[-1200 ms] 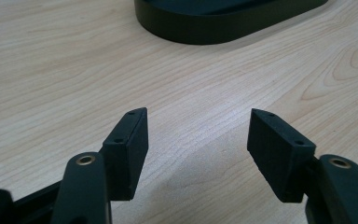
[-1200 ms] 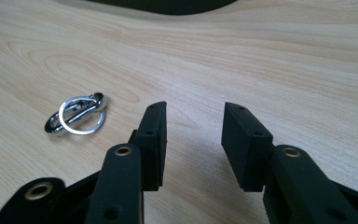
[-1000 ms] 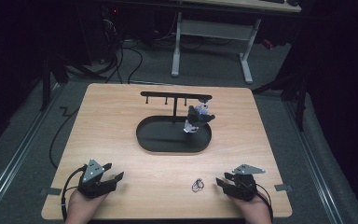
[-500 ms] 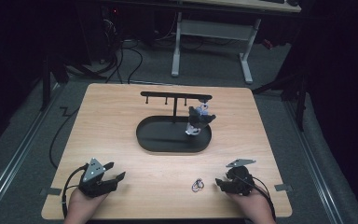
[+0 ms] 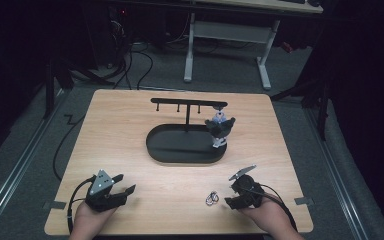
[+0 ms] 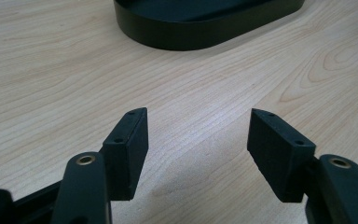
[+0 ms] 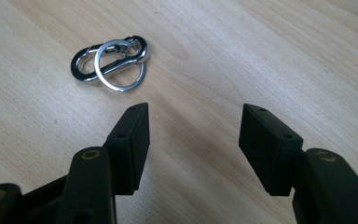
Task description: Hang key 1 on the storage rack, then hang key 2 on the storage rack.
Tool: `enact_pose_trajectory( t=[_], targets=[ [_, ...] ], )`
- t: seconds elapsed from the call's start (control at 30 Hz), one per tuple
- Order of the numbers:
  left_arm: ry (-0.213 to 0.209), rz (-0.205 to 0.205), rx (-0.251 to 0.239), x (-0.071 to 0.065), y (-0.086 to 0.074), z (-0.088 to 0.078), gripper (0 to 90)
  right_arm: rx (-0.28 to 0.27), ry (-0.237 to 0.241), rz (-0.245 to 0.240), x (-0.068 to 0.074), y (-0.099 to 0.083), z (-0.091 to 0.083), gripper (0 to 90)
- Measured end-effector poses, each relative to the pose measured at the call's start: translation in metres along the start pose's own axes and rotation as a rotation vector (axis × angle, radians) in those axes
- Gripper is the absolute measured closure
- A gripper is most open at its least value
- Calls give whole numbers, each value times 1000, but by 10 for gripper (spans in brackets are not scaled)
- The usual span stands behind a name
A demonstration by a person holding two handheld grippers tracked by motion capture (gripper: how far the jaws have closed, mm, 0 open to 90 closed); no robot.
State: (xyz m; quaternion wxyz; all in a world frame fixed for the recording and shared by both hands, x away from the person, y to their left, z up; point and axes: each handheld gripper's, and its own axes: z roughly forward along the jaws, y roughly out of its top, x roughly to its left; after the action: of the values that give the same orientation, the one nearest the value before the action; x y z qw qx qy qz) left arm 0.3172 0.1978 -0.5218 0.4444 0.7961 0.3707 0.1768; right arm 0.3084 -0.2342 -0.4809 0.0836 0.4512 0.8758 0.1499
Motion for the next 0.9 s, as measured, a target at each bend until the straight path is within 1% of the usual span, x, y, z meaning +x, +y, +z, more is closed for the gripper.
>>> enact_pose_trajectory(
  t=[0.03,0.07,0.13,0.17,0.2,0.37,0.43,0.47,0.5,0.53,0.6,0.7,0.73,0.77,0.83,0.9],
  targets=[
    [-2,1,0,0,0,0,390,12,4,2,2,1,0,437],
    [-5,3,1,0,0,0,390,14,5,-15,2,2,1,435],
    [-5,6,-3,-1,1,-2,390,14,18,-26,5,4,1,436],
    [-6,8,-5,-1,1,-3,390,27,26,-1,10,5,-1,435],
    [-4,9,-6,-1,1,-4,390,17,27,-50,10,7,0,436],
    [-8,6,-11,-1,3,-3,390,19,50,-88,21,10,-1,443],
    [-8,3,-15,-2,3,-2,390,25,52,-102,23,12,2,444],
    [-9,7,-15,-2,3,-1,390,28,54,-100,24,13,3,447],
    [-11,9,-10,-2,3,0,390,30,64,-102,25,14,6,450],
    [-12,14,-7,-3,3,1,390,33,64,-101,27,15,7,453],
    [-15,14,-1,-2,2,1,390,37,58,-116,29,17,12,467],
    [-10,6,-10,-1,2,-1,390,42,41,-140,32,20,17,484],
    [-9,8,-9,-1,1,-2,390,42,39,-141,32,20,18,492],
    [-10,9,-8,-1,1,-2,391,45,42,-140,33,21,18,497],
    [-6,16,-8,-1,2,-3,391,49,39,-153,32,23,19,514],
    [-8,14,-11,-1,2,-3,391,50,49,-150,33,24,20,534]
  ],
)
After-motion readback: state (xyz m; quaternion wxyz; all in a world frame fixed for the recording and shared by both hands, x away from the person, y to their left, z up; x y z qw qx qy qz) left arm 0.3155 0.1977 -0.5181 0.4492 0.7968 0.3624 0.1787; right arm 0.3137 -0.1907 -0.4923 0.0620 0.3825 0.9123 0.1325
